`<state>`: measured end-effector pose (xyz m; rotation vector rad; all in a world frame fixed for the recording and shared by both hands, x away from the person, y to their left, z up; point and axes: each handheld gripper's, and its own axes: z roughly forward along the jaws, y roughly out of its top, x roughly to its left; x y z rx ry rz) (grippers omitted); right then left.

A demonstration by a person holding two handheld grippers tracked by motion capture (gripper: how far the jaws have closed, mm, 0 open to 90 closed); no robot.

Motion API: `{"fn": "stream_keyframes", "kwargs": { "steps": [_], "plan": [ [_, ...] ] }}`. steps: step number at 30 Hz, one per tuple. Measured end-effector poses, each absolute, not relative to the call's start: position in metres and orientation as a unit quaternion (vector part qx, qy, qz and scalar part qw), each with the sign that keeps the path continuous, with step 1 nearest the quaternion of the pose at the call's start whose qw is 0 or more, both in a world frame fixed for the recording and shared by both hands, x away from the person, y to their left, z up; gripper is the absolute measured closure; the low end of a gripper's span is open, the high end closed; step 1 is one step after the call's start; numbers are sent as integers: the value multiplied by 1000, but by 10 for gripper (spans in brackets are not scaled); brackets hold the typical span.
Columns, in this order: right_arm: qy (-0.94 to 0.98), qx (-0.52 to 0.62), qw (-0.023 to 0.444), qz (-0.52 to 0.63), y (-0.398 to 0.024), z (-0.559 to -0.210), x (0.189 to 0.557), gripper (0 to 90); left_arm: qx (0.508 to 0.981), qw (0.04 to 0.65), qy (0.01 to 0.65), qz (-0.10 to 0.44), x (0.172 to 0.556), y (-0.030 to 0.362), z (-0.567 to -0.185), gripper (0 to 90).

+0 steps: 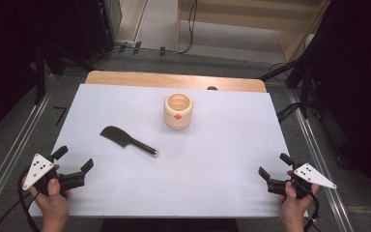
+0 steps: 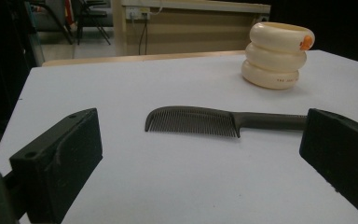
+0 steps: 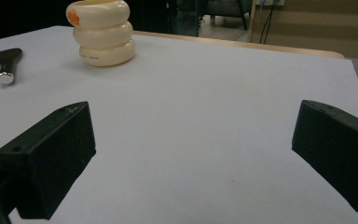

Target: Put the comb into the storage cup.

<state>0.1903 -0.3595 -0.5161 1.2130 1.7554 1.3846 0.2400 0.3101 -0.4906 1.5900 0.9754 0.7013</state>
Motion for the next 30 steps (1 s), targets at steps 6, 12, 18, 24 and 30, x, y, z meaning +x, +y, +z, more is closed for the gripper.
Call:
{"fn": "stream_keyframes", "kwargs": {
  "steps": [6,12,18,24,30],
  "plan": [
    [674,446,300,506,-354,-513,191,0,665,545,416,296,240,312,-491,0],
    [689,436,297,496,-345,-506,194,0,667,541,415,299,240,310,-491,0],
    [688,438,290,501,-346,-509,197,0,672,540,416,291,239,308,-487,0],
    [690,435,284,504,-349,-513,199,0,670,561,409,264,236,298,-473,30],
    [691,425,275,516,-350,-514,198,0,690,533,413,262,237,277,-461,316]
  ]
}}
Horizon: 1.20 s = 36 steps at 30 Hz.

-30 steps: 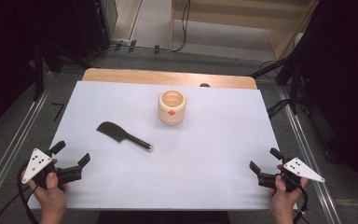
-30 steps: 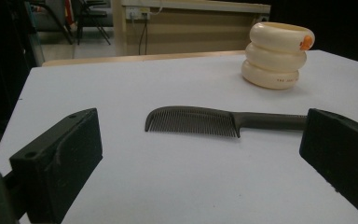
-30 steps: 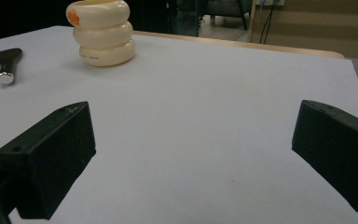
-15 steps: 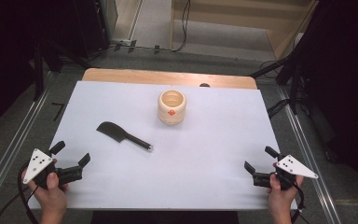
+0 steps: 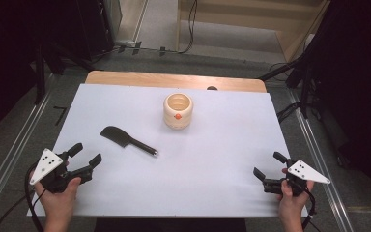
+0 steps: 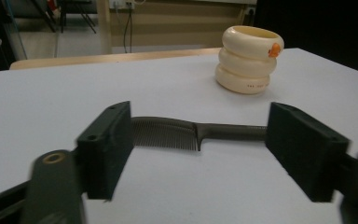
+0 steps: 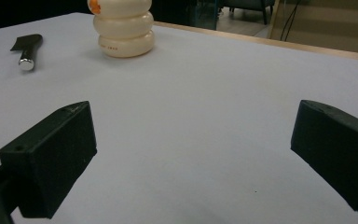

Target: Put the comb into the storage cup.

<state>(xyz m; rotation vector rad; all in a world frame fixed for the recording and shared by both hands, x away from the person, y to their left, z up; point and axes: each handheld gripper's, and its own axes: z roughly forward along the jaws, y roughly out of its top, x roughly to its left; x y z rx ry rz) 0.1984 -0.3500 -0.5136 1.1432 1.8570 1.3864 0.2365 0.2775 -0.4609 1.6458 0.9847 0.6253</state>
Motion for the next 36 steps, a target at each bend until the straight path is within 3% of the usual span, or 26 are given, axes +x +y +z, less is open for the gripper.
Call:
{"fn": "stream_keyframes", "kwargs": {
  "steps": [1,3,5,7,8,9,24,36],
  "plan": [
    [691,425,275,516,-350,-514,198,0,694,527,415,261,237,275,-461,316],
    [691,421,273,520,-350,-514,198,0,698,530,411,251,238,271,-460,561],
    [691,422,270,522,-350,-515,199,0,719,518,402,230,244,261,-459,712],
    [692,418,268,523,-349,-516,199,0,724,511,402,229,246,257,-459,831],
    [692,418,268,523,-349,-516,199,0,729,511,399,222,248,254,-458,831],
    [694,417,267,523,-349,-516,199,0,732,512,398,208,253,246,-457,894],
    [695,413,259,528,-350,-518,200,0,771,495,367,161,292,174,-462,900],
    [700,409,259,524,-348,-518,201,0,809,439,368,128,323,121,-474,900]
  ]
}}
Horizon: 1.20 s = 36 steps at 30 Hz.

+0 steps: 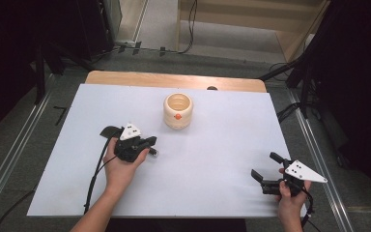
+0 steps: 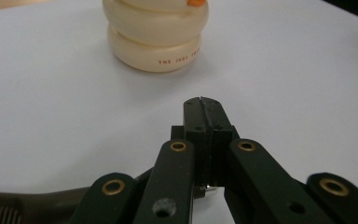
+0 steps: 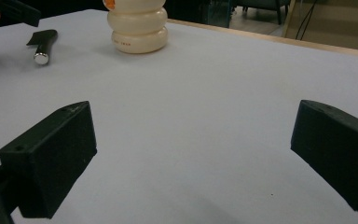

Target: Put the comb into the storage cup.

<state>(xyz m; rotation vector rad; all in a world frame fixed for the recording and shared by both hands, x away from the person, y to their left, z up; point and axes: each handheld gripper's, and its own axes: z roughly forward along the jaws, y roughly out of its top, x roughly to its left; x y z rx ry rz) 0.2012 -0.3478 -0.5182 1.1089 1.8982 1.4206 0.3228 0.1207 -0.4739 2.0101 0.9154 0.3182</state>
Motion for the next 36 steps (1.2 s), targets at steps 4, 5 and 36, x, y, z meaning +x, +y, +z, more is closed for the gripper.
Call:
{"fn": "stream_keyframes", "kwargs": {
  "steps": [4,5,36],
  "plan": [
    [703,407,259,523,-347,-518,201,0,818,422,374,110,329,109,-482,900],
    [703,408,259,522,-347,-518,201,0,823,411,377,105,331,106,-485,900],
    [704,408,260,520,-346,-519,203,0,841,357,399,74,307,148,-486,900]
  ]
}}
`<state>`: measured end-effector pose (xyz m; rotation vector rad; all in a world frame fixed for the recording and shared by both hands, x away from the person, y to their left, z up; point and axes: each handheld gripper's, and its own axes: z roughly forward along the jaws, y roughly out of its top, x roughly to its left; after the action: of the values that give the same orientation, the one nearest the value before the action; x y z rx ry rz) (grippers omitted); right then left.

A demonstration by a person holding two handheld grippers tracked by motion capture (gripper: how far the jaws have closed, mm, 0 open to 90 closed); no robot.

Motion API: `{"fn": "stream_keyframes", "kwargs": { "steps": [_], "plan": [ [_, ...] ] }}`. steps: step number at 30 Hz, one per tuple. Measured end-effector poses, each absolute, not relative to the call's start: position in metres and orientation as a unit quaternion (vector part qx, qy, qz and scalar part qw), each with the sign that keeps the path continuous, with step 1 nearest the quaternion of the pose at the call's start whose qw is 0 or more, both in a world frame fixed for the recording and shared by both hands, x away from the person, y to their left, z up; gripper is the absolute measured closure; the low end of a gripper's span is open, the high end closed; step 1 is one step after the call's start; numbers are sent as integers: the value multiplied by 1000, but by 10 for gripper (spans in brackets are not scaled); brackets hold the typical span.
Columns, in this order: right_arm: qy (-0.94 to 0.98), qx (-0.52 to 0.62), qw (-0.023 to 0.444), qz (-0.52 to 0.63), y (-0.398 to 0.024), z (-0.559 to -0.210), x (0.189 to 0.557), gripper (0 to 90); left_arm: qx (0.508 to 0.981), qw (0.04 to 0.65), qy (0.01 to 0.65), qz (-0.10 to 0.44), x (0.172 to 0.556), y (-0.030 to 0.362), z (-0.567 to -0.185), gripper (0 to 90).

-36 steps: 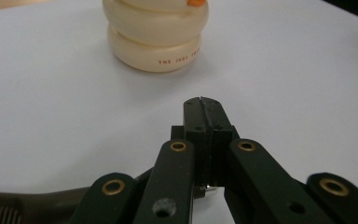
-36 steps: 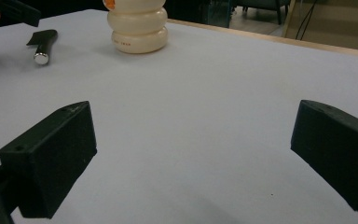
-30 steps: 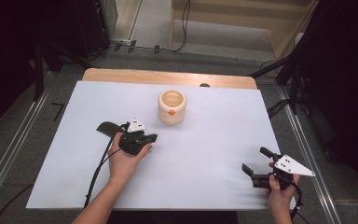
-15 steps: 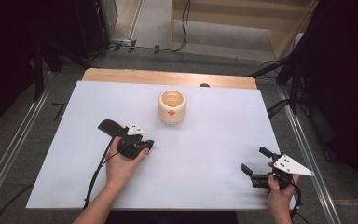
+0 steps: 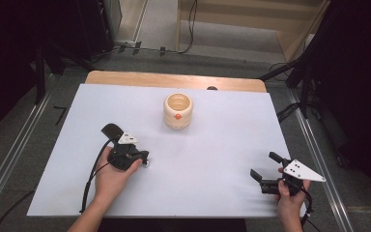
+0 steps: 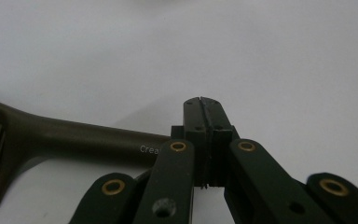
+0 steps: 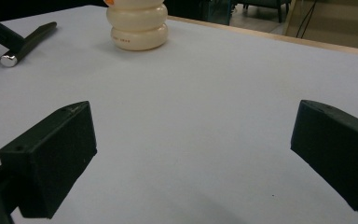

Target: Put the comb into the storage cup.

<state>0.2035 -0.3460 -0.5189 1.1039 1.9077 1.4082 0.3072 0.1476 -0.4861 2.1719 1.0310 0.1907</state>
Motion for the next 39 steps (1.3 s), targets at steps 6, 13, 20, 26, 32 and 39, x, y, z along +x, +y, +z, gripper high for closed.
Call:
{"fn": "stream_keyframes", "kwargs": {
  "steps": [6,13,20,26,32,39],
  "plan": [
    [704,412,261,517,-346,-519,203,0,854,334,390,79,298,153,-482,900],
    [702,416,264,514,-346,-520,203,0,858,320,393,82,285,169,-479,900],
    [702,414,264,515,-346,-520,204,0,849,319,414,76,284,194,-478,900],
    [704,414,264,513,-345,-520,205,0,843,322,423,81,283,201,-475,876],
    [704,414,264,513,-345,-520,205,0,825,326,455,80,296,208,-463,637],
    [704,414,264,513,-345,-520,205,0,821,284,489,79,314,200,-472,478]
  ]
}}
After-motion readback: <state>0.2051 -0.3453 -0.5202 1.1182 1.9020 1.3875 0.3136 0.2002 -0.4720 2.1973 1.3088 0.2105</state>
